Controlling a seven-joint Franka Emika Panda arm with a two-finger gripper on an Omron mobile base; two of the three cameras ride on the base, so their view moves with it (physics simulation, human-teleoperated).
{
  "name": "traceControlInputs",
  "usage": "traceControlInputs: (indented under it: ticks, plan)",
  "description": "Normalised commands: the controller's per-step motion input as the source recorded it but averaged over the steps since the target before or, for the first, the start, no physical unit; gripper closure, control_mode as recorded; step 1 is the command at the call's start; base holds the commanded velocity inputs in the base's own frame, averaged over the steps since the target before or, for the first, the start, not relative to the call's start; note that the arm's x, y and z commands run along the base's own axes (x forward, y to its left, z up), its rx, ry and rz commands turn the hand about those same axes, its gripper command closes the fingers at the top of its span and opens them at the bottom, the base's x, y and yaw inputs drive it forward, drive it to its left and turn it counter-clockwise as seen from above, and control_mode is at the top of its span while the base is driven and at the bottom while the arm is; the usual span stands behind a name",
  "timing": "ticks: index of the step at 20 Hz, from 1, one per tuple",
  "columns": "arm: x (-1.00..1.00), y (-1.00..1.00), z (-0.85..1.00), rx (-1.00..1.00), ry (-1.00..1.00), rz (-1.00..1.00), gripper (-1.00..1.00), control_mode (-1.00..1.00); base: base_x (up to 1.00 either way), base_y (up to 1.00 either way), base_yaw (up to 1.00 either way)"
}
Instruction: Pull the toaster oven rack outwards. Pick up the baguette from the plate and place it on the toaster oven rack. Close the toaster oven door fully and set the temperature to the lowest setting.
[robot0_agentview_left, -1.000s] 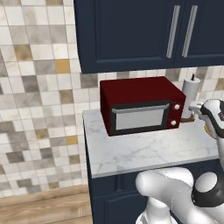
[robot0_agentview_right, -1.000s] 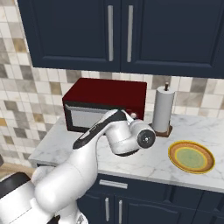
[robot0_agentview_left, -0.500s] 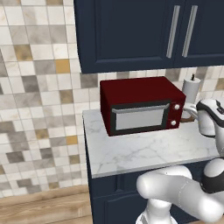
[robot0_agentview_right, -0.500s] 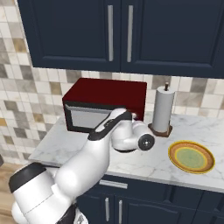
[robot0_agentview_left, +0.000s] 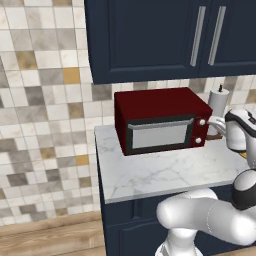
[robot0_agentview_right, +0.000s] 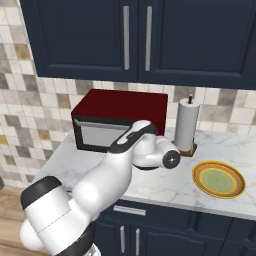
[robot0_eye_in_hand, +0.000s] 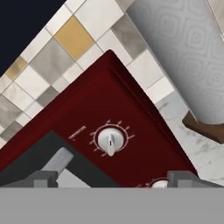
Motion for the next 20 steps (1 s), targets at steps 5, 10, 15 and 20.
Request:
traceControlInputs:
  ticks: [5, 10, 15, 20]
  plan:
    - [0.11, 0.0, -0.01, 0.0, 0.0, 0.01, -1.0, -1.0, 0.0, 0.0, 0.0]
    - [0.01, 0.0, -0.25, 0.0, 0.0, 0.0, -1.0, -1.0, 0.0, 0.0, 0.0]
    - [0.01, 0.0, -0.11, 0.0, 0.0, 0.0, -1.0, -1.0, 0.0, 0.0, 0.0]
    - [0.04, 0.1, -0.02, 0.0, 0.0, 0.0, -1.0, -1.0, 0.0, 0.0, 0.0]
